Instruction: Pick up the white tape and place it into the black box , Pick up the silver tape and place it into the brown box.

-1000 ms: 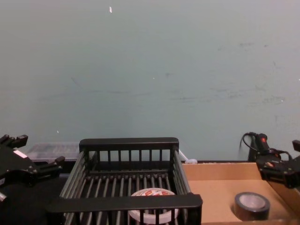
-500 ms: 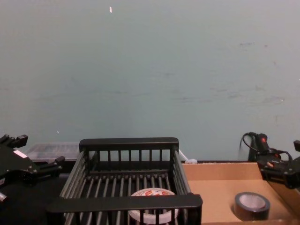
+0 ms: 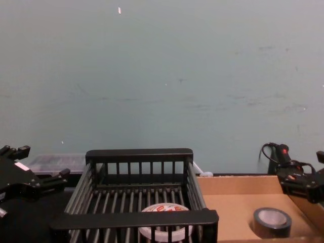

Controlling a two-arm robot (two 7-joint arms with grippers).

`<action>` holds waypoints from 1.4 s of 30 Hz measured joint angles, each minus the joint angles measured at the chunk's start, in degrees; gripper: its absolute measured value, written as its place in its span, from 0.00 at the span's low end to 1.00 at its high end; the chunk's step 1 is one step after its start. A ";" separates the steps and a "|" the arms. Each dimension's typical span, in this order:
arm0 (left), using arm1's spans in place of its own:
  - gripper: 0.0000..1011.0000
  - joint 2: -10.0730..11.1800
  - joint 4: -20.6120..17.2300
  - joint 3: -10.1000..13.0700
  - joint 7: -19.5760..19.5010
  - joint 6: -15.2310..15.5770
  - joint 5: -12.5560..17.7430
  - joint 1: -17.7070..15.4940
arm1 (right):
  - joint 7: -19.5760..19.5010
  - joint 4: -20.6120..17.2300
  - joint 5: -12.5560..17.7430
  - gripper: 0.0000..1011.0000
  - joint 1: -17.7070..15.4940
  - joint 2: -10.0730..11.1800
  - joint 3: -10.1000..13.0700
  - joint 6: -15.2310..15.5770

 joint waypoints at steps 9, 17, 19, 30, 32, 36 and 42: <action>0.99 0.00 0.00 0.00 0.00 0.00 0.00 0.00 | 0.04 -0.02 0.05 0.99 0.00 0.04 -0.04 0.00; 0.99 0.00 0.00 0.00 0.00 0.00 0.00 0.00 | 0.07 -0.02 0.09 0.99 0.00 0.04 -0.04 0.01; 0.99 0.00 0.00 0.00 0.00 0.00 0.00 0.00 | 0.08 -0.02 0.10 0.99 0.00 0.04 -0.04 0.01; 0.99 0.00 0.00 0.00 0.00 0.00 0.00 0.00 | 0.08 -0.02 0.09 0.99 0.00 0.04 -0.03 0.01; 0.99 0.00 0.00 0.00 0.00 0.00 0.00 0.00 | 0.08 -0.02 0.09 0.99 0.00 0.04 -0.03 0.01; 0.99 0.00 0.00 0.00 0.00 0.00 0.00 0.00 | 0.08 -0.02 0.09 0.99 0.00 0.04 -0.03 0.01; 0.99 0.00 0.00 0.00 0.00 0.00 0.00 0.00 | 0.08 -0.02 0.09 0.99 0.00 0.04 -0.03 0.01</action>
